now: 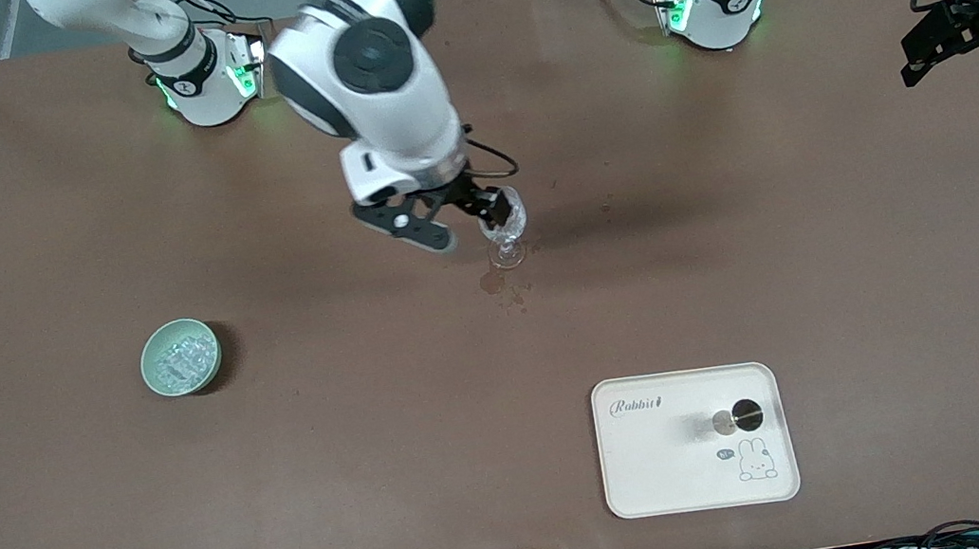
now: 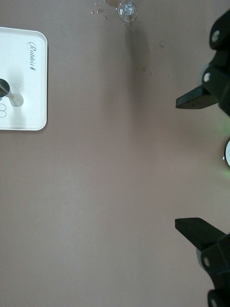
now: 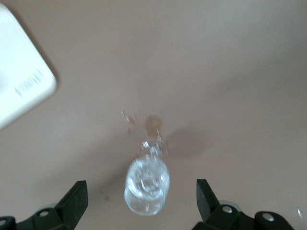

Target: Pour wine and add ice with both arms

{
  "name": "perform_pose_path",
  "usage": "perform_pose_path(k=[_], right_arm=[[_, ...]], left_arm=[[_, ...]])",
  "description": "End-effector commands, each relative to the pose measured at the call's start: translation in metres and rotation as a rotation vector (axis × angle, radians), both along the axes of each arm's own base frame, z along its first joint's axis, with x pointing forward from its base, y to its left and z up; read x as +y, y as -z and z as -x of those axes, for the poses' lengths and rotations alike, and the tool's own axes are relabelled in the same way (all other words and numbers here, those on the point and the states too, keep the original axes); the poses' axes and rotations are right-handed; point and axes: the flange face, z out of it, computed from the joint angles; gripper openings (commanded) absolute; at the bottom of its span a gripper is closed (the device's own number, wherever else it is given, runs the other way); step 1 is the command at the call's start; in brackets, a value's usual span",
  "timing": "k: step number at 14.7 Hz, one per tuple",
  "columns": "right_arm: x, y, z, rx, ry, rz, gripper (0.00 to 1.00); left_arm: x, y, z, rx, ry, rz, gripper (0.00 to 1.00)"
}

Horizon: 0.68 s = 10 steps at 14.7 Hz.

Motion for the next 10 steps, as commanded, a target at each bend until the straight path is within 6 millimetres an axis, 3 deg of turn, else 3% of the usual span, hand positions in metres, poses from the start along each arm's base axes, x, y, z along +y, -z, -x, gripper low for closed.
perform_pose_path(k=[1, 5, 10], right_arm=[[-0.056, -0.053, -0.011, -0.114, 0.049, 0.06, 1.0], [-0.154, -0.101, -0.037, -0.192, 0.109, 0.172, 1.0], [-0.276, -0.142, -0.045, -0.15, -0.046, 0.265, 1.0]], left_arm=[[-0.009, -0.001, 0.003, -0.011, 0.018, 0.011, 1.0], [-0.027, 0.001, 0.003, -0.015, 0.042, -0.007, 1.0], [-0.037, 0.004, 0.004, -0.009, 0.018, -0.009, 1.0]])
